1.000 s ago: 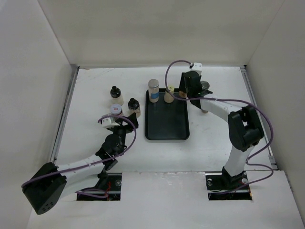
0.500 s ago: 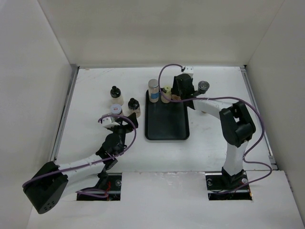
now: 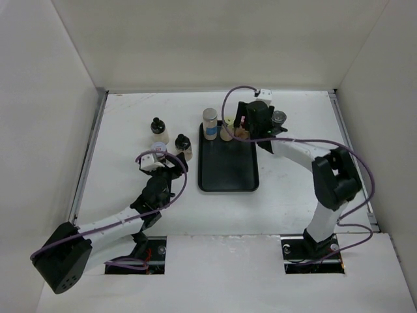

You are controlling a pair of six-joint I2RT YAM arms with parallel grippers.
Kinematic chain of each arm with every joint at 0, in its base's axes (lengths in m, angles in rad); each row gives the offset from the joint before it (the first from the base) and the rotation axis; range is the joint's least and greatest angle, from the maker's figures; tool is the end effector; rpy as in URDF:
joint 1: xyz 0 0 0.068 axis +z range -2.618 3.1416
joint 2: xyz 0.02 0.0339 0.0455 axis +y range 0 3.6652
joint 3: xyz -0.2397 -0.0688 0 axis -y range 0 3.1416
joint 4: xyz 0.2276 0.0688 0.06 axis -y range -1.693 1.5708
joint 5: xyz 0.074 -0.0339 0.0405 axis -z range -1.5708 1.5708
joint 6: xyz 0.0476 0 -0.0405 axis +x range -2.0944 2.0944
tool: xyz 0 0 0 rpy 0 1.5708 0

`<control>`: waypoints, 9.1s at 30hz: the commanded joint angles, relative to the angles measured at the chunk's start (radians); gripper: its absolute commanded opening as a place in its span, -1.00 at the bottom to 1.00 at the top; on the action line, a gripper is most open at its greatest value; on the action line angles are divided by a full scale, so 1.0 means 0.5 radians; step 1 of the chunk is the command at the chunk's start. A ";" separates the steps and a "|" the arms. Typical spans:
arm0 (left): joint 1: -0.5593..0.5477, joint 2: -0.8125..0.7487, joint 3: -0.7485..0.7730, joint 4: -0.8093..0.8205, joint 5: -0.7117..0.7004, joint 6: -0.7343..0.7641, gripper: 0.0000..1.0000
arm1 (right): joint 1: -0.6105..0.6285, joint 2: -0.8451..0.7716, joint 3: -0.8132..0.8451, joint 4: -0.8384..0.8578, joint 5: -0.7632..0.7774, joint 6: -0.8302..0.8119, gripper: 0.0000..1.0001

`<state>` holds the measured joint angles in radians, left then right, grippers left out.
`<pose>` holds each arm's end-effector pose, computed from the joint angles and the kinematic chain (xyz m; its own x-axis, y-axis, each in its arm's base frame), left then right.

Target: Organize the condiment bottles

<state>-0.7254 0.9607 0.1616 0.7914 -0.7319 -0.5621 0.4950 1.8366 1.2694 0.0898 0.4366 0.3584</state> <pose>0.1661 -0.1048 0.1878 -0.0014 -0.5286 -0.8489 -0.0086 0.8488 -0.5286 0.3714 0.1776 0.2193 -0.4137 0.1379 -0.8999 0.0482 0.9904 0.1296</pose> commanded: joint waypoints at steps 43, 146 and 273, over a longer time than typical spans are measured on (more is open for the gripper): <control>0.808 0.972 1.334 -1.648 0.384 -0.023 0.37 | 0.616 -1.375 -1.529 0.774 -0.036 0.308 0.87; 0.320 1.214 1.647 -1.543 0.292 0.238 -0.18 | 0.297 -1.639 -1.763 0.827 -0.020 0.575 0.66; -0.275 1.318 2.002 -1.233 0.328 0.280 -0.32 | 0.156 -1.958 -1.925 0.827 0.020 0.697 0.59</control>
<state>-0.8539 1.6100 1.0592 0.0338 -0.5827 -0.4198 0.5770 0.8734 0.2943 0.4568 0.4252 0.7109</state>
